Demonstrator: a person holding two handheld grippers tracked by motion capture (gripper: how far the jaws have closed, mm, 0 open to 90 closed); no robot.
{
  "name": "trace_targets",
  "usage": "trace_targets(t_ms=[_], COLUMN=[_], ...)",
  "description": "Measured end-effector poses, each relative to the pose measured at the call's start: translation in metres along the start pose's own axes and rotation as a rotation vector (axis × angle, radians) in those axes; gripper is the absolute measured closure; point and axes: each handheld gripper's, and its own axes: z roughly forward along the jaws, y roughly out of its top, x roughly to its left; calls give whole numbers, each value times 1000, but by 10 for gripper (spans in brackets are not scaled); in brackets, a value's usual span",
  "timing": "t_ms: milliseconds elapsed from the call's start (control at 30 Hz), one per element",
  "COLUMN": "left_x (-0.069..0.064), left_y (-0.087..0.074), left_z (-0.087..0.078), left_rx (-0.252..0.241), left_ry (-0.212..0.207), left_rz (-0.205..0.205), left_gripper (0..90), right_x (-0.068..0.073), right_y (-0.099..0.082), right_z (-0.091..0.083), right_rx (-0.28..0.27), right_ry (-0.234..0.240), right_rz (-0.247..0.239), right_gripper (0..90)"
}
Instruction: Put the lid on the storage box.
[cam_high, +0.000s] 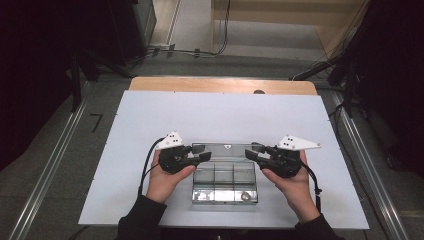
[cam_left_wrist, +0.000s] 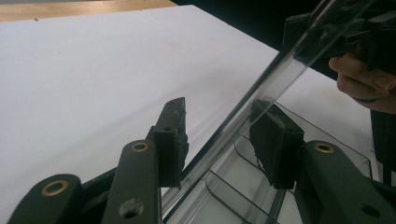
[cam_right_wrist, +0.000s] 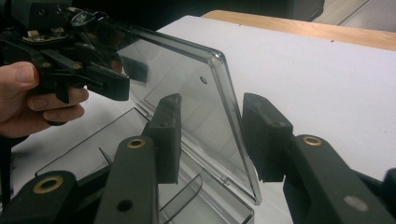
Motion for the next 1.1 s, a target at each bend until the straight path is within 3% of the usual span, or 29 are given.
trace_targets(t_ms=[233,433,567,667,733,967,1100], left_x=[-1,1,1,1,2,2,0], left_y=[1,-4,-9,-12,-14,-18,-18], left_z=[-7,-19,-28,-33,-35,-38,-38], left_rx=[-5,10,24,37,35,63,80], left_ry=[24,55,51,77,70,40,25], left_rz=[-12,-21,-37,-41,-63,-79,-71], left_gripper=[444,448,589,648,698,886,900], right_x=[2,3,3,3,4,5,6], right_y=[-1,-3,-4,-4,-4,-6,-6], right_z=[-1,-2,-2,-3,-3,-4,-5], right_rx=[0,-1,-1,-2,-2,-1,0], right_ry=[2,1,2,1,0,0,0], right_rz=[1,0,1,1,4,-1,-1], right_gripper=[565,564,564,563,561,557,557])
